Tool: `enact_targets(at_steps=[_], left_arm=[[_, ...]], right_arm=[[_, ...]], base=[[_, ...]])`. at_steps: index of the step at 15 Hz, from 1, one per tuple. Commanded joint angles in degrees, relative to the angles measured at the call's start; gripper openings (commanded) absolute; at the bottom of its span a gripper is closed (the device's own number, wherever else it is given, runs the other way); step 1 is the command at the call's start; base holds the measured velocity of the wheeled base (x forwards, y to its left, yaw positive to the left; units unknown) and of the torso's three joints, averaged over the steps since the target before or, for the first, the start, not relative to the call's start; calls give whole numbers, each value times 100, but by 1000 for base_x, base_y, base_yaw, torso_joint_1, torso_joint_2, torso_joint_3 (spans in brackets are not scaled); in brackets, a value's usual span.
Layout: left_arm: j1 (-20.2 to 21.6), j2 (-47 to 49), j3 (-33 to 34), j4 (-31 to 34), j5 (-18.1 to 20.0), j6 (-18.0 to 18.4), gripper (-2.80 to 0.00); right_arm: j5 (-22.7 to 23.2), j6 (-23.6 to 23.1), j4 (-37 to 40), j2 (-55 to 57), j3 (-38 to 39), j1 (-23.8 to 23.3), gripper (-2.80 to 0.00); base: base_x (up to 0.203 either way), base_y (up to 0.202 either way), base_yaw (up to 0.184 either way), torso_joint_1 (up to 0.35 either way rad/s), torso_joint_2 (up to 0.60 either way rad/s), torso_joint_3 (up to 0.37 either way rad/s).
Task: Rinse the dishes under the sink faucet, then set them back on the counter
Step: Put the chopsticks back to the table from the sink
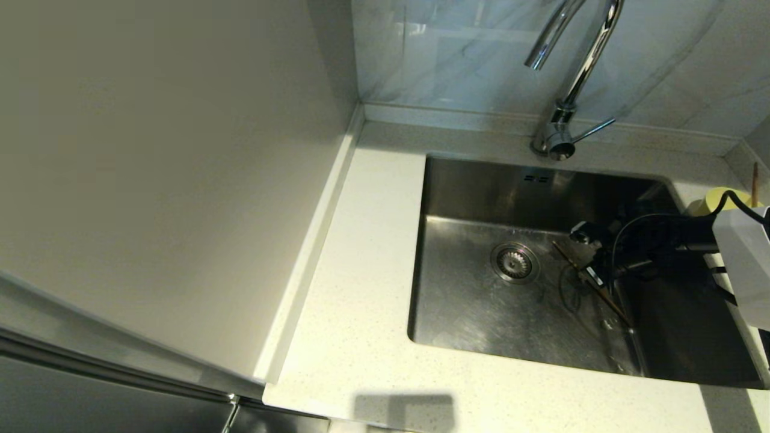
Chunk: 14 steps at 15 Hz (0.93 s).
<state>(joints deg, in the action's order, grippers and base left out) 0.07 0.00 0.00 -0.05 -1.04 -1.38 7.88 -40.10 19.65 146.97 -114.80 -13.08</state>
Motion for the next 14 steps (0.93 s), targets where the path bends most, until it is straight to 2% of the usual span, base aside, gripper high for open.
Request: enact_targets(at_steps=[1,8,14], left_arm=[[1,-18,0,-4,-1,-3,-280],[1,-18,0,-4,-1,-3,-280],[1,-18,0,-4,-1,-3,-280]], right_arm=[[12,-17,12,-28,-3,-10,-280],[12,-15,37,-317,6,-154,-280],[111,7,493,-780,19,-201,-280]], base=[[0,0,0,0,0,0],[0,0,0,0,0,0],[0,0,0,0,0,0]])
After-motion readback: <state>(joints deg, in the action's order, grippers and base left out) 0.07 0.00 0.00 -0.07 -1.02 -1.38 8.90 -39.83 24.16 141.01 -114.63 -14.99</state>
